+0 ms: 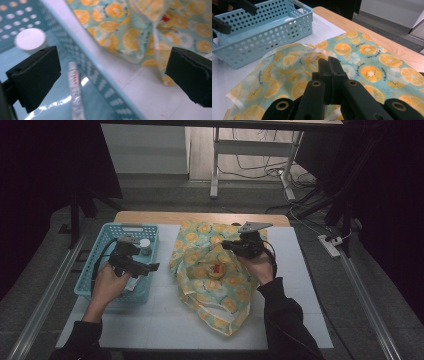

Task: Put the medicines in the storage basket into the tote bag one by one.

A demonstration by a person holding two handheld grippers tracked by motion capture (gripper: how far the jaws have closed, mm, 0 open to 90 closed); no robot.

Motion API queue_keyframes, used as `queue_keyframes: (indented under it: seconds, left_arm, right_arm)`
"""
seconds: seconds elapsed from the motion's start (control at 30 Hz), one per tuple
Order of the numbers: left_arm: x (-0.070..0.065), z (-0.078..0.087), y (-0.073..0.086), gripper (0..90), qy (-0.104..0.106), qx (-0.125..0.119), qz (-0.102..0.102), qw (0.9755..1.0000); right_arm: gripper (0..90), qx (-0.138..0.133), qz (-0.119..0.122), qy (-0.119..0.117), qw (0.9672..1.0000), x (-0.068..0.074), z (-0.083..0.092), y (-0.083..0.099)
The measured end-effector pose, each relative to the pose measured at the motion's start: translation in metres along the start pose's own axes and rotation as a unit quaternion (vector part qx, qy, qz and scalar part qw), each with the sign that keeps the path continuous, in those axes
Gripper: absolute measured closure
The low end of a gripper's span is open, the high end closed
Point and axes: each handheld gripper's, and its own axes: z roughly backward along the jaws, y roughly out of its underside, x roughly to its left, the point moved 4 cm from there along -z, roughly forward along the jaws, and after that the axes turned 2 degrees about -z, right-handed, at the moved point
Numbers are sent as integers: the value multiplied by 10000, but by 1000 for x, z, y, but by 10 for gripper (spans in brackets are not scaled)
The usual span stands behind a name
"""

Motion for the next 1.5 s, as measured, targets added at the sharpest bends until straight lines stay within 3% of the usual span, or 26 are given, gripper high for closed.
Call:
queue_keyframes:
  seconds: [0.2, 0.4, 0.7, 0.9, 1.1, 1.23, 1.37, 1.5]
  left_arm:
    - [17, 4, 11, 0, -186, 118, 48, 9997]
    - [33, 0, 25, 0, -340, 384, 210, 9985]
    - [47, -14, 33, 0, -224, 705, 296, 9968]
    - [48, -32, 36, 0, -153, 1101, 291, 9934]
    - [48, -46, 41, 0, -161, 1679, 250, 9854]
    - [50, -49, 44, 0, -206, 1835, 291, 9824]
    - [48, -51, 45, 68, -335, 1955, 205, 9799]
    - [47, -51, 45, 224, -286, 1977, 147, 9797]
  right_arm:
    - [899, -10, -14, 2, 10000, 0, 0, 0]
    - [899, 0, 6, -4, 10000, 0, 0, 0]
    - [899, -1, 10, -8, 10000, 0, 0, 0]
    - [899, -3, 16, -17, 10000, 0, 0, 0]
    - [899, -10, 32, -37, 10000, 1, 0, 0]
    - [899, -24, 53, -49, 10000, 1, 1, 0]
    - [899, -33, 55, -62, 10000, 2, 1, 0]
    - [899, -54, 84, -91, 9999, 3, 1, -1]
